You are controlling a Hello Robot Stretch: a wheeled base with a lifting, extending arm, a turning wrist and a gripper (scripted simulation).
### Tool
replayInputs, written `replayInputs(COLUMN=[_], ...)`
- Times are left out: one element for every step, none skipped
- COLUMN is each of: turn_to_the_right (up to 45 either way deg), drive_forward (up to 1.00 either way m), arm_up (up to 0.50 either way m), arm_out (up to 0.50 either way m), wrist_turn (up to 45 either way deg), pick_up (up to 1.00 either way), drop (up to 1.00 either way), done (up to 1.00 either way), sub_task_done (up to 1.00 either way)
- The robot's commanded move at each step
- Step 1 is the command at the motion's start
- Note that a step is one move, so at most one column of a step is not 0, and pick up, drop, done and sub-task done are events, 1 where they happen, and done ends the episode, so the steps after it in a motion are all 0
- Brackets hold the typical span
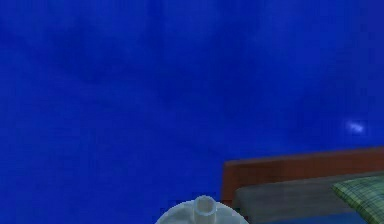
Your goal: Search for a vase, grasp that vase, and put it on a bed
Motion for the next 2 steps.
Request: replayInputs(turn_to_the_right=[0.0,0.0], drive_forward=[0.0,0.0], arm_up=[0.0,0.0], arm_out=[0.48,0.0], wrist_turn=[0.0,45.0], pick_up=[0.0,0.0], drop=[0.0,0.0], done=[0.0,0.0], sub_task_done=[0.0,0.0])
